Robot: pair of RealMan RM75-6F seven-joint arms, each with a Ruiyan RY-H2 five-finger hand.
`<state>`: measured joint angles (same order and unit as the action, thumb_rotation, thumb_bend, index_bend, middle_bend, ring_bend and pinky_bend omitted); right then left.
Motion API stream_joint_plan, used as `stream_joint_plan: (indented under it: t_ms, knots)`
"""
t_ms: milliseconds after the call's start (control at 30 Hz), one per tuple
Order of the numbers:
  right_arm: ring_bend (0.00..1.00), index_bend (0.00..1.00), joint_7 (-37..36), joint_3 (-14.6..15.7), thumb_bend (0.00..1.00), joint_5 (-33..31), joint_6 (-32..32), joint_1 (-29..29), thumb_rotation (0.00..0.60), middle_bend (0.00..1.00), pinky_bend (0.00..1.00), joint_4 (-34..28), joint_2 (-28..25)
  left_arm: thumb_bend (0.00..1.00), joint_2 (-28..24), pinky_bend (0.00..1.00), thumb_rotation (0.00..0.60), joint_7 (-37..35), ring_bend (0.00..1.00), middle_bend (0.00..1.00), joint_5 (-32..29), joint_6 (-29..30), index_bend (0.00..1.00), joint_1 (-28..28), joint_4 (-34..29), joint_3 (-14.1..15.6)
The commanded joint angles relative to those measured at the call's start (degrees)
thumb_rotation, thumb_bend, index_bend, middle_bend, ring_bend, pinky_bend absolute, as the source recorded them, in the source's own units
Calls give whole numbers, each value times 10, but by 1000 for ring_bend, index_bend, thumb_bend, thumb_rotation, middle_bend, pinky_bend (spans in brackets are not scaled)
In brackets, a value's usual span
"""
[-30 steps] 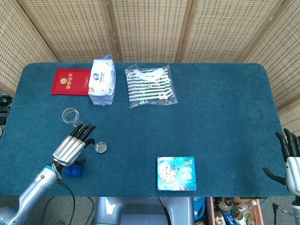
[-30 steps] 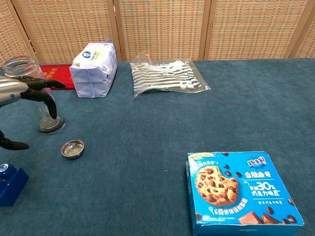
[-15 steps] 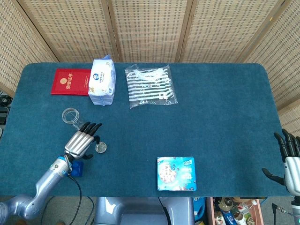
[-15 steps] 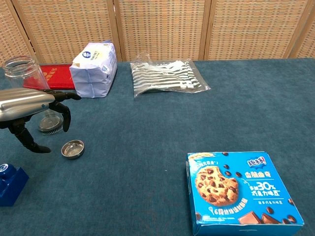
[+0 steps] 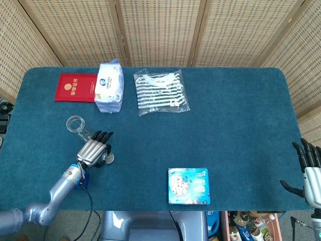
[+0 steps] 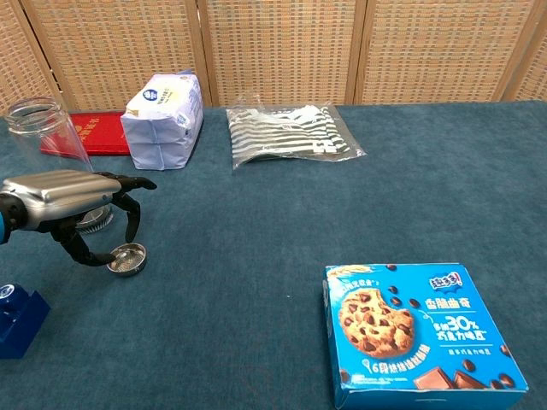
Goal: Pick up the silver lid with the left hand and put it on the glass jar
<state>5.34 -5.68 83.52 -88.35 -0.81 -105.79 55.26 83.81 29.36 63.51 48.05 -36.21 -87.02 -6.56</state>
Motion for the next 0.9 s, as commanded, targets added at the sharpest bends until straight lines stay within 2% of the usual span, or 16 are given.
stream_joint_plan:
  t_ms: [33,267,400,600,900]
  knots:
    - [0,0,-3,-1,0,-2,0,0,600,0,0,0,-1,339,8,0,600,8,0,0,-14,1,485,-8,8,3]
    - [0,0,-11,-2,0,-5,2,-1,600,0,0,2,-4,342,14,0,600,1,0,0,-24,3,508,-17,13,8]
    - [0,0,-12,-1,0,-6,5,-1,600,0,0,1,-5,397,16,0,600,6,0,0,-27,7,556,-21,18,14]
    - [0,0,-12,-1,0,-8,7,-2,600,0,0,0,-5,446,18,0,600,11,0,0,-40,11,561,-28,18,19]
    - [0,0,-15,0,0,-8,7,-2,600,0,0,0,-6,453,16,0,600,-2,0,0,-44,17,600,-33,10,17]
